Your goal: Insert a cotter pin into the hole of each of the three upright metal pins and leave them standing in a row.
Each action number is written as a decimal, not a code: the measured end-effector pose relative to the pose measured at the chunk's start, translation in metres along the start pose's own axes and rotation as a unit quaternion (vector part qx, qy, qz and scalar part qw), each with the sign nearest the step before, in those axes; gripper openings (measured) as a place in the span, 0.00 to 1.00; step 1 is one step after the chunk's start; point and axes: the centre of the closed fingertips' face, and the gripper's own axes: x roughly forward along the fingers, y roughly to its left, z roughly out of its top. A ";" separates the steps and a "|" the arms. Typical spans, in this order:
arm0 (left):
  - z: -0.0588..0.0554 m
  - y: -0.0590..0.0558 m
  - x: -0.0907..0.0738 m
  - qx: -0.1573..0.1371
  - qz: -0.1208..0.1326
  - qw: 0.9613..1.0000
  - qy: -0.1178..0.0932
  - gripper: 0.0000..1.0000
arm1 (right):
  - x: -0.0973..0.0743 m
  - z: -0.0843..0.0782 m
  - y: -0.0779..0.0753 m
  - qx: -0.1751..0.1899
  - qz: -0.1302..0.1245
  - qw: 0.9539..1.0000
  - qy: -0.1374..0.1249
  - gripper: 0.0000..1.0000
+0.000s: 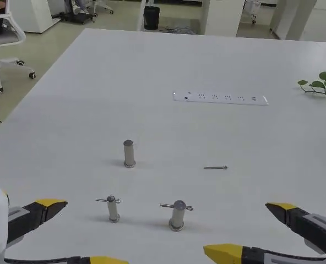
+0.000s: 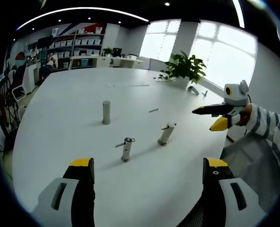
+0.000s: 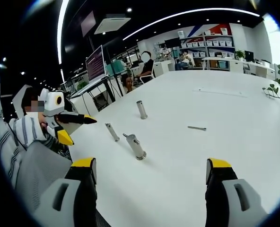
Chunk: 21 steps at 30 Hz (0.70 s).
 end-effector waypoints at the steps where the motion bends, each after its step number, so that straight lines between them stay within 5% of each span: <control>1: 0.000 0.000 0.000 -0.003 -0.001 1.000 0.000 0.93 | 0.000 0.001 0.000 0.000 0.000 1.000 0.000 0.95; 14: 0.009 0.008 0.000 -0.002 0.004 1.000 -0.009 0.90 | -0.007 0.003 0.001 -0.004 -0.004 1.000 0.009 0.93; 21: 0.023 0.015 0.001 0.008 0.005 1.000 -0.008 0.90 | -0.015 0.005 -0.002 -0.004 -0.014 1.000 0.006 0.92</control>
